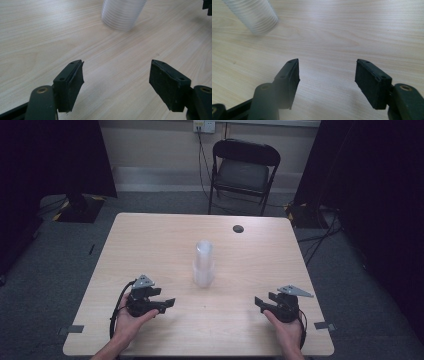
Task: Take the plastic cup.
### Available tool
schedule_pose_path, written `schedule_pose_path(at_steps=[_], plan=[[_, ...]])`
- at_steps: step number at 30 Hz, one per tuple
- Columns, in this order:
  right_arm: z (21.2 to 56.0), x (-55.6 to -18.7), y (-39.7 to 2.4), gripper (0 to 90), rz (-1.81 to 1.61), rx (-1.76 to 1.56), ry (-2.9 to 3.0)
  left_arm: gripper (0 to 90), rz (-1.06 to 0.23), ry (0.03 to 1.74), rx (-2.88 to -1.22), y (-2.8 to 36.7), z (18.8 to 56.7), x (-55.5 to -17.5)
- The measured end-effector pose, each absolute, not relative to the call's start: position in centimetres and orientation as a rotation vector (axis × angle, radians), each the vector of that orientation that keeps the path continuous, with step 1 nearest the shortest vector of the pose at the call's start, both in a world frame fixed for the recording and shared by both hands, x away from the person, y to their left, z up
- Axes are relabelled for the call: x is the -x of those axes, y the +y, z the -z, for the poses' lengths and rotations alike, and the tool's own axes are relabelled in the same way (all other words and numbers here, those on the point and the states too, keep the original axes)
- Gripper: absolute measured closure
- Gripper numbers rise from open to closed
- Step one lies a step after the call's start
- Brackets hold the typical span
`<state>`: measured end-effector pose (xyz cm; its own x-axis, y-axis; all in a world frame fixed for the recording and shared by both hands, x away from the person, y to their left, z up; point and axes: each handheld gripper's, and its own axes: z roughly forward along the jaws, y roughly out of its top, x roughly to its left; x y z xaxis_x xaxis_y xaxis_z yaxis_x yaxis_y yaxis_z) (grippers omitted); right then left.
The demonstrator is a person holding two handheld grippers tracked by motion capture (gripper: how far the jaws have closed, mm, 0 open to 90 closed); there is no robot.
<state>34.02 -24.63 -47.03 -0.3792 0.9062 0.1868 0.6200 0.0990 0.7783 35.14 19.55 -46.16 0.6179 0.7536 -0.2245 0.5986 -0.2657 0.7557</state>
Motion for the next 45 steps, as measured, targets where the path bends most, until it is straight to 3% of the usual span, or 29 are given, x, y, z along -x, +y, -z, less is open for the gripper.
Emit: schedule_pose_path(at_steps=[20, 31, 45], plan=[[46.5, -33.5, -23.9, 38.8, -1.200, -1.424, 2.058, 26.3, -0.179, 0.986, -1.900, 18.8, 44.4, -35.2], [46.4, -33.0, -23.7, 38.7, -1.218, -1.426, 2.066, 26.9, -0.281, 0.927, -1.861, 17.4, 42.1, -35.7], [46.1, -32.0, -22.8, 36.0, -1.177, -1.348, 2.109, 22.2, -0.292, 0.865, -1.834, 15.9, 39.8, -37.0]])
